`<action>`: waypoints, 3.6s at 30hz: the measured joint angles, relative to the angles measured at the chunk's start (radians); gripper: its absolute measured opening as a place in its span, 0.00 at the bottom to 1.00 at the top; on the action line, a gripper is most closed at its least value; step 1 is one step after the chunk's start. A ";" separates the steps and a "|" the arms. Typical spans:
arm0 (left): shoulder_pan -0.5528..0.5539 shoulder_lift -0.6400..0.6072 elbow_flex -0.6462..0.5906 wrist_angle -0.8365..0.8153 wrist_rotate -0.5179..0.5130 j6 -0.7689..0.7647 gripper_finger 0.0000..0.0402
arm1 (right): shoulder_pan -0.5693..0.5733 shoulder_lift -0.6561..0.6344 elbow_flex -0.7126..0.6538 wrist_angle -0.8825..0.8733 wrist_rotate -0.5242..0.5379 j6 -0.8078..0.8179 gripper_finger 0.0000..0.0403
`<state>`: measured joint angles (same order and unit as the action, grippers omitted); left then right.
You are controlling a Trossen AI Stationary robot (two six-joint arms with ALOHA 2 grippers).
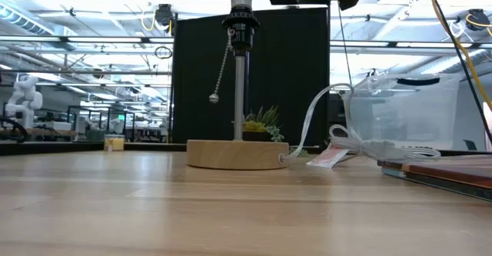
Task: Screw lightbulb
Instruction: Remove the white lightbulb from the silver lamp
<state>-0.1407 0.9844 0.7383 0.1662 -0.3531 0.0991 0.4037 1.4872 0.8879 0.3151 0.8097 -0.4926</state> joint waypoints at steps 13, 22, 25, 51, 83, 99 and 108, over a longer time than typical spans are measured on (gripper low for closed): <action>-0.105 -0.064 0.000 -0.037 -0.007 0.103 0.00 | -0.054 0.000 0.000 -0.169 0.003 0.170 0.00; -0.218 -0.137 0.000 -0.022 -0.199 0.187 0.00 | -0.086 0.000 -0.032 -0.216 0.032 0.239 0.00; -0.252 -0.201 -0.040 0.017 -0.193 0.214 0.00 | -0.088 -0.004 -0.045 -0.208 0.077 0.239 0.00; -0.016 0.188 -0.375 0.605 -0.054 -0.119 0.21 | -0.090 -0.327 -0.392 0.363 0.185 0.133 0.00; 0.123 0.699 -0.175 0.712 0.342 -0.155 0.49 | -0.087 -0.327 -0.393 0.362 0.179 0.115 0.00; 0.138 0.705 -0.174 0.702 0.291 -0.117 0.10 | -0.084 -0.327 -0.392 0.483 -0.130 0.174 0.10; 0.138 0.705 -0.174 0.701 0.291 -0.121 0.10 | -0.130 -0.319 -0.380 0.496 -0.239 0.344 0.39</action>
<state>-0.0029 1.6890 0.5648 0.8672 -0.0620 -0.0223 0.2740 1.1681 0.5078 0.8114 0.5708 -0.1484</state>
